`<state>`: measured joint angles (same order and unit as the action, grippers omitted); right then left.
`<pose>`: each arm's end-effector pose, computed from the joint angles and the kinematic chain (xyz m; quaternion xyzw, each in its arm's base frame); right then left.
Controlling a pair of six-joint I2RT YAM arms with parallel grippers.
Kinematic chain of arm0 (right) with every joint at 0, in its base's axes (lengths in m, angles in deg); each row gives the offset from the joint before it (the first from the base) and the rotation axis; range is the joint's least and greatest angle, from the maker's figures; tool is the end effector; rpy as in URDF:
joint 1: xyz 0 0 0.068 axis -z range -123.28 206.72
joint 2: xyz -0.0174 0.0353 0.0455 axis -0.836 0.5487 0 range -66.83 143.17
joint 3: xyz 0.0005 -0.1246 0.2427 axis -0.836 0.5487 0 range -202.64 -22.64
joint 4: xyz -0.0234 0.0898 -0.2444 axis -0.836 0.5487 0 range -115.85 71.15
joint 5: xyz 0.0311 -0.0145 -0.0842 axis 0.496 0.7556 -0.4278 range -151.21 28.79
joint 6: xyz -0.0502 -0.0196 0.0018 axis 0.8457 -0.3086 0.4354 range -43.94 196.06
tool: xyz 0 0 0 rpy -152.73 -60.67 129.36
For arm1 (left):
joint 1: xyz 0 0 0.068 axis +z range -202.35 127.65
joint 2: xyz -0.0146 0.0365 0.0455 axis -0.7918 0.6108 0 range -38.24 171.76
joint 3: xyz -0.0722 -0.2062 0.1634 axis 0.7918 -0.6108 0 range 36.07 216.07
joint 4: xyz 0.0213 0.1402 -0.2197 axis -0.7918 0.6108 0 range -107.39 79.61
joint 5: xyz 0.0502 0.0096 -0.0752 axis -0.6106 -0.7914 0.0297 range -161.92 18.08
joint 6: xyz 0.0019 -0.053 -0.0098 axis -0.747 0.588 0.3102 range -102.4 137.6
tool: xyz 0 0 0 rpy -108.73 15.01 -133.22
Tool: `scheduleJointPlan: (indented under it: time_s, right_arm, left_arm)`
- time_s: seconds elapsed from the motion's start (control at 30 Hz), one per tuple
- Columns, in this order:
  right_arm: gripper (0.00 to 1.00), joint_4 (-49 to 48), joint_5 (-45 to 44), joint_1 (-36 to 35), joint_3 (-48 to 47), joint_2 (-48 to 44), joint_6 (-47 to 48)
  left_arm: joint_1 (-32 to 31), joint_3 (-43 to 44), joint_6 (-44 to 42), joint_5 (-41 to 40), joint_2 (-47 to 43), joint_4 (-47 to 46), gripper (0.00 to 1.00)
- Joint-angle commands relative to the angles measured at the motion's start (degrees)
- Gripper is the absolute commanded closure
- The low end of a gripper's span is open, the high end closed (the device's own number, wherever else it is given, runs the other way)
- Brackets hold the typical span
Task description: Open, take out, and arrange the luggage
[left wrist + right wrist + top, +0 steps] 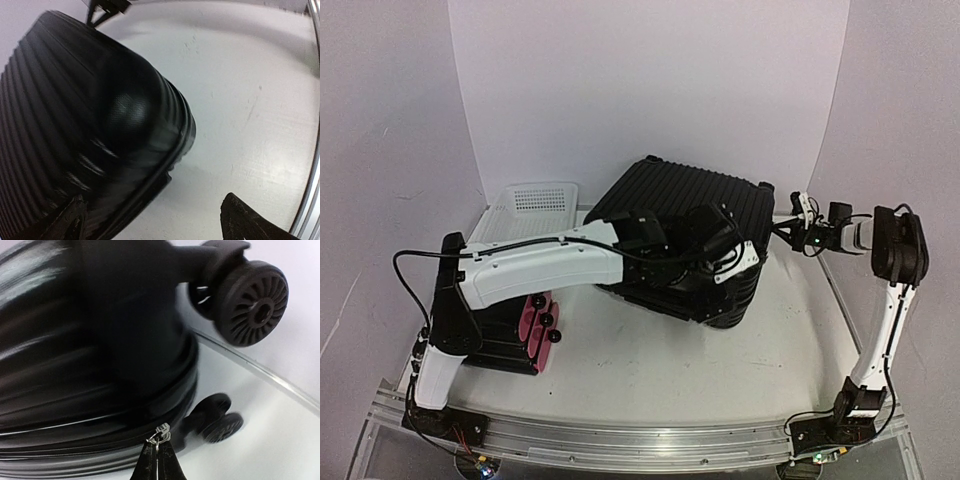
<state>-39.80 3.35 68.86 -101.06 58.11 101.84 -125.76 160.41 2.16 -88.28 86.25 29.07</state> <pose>0.4550 -0.0650 0.1454 -0.3428 0.7058 0.3110 0.5363 0.1492 -0.4658 0.3118 0.6062 0.6936 -0.0617 0.3842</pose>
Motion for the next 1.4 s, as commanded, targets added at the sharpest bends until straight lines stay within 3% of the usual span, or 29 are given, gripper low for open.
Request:
scheduleJointPlan:
  time_s: [0.0,0.33,0.5,0.8,1.03,1.37]
  right_arm:
    - [1.00,-3.39,-2.15,-2.29,10.50,-14.14,1.53]
    - [1.00,-3.43,-12.43,-13.67,33.66,-33.62,-5.90]
    - [1.00,-3.13,-18.31,-18.34,41.78,-42.61,-11.32]
    - [1.00,2.89,-24.84,-18.40,44.00,-49.53,-13.84]
    - [1.00,2.23,-21.90,-12.84,41.90,-47.36,-17.45]
    - [1.00,1.91,-15.08,1.10,32.94,-37.94,-14.88]
  left_arm:
    - [1.26,10.30,3.00,1.09,-1.45,-0.89,0.05]
    - [1.38,19.48,0.64,1.75,7.91,-1.22,0.01]
    - [1.34,16.99,-2.90,-0.36,8.36,-3.62,0.01]
    - [1.45,8.33,-6.00,-11.16,8.93,-6.09,0.13]
    - [2.26,-7.19,-0.03,-16.08,3.47,-6.35,0.27]
    - [2.63,-15.37,3.20,-19.96,-0.11,-6.30,0.34]
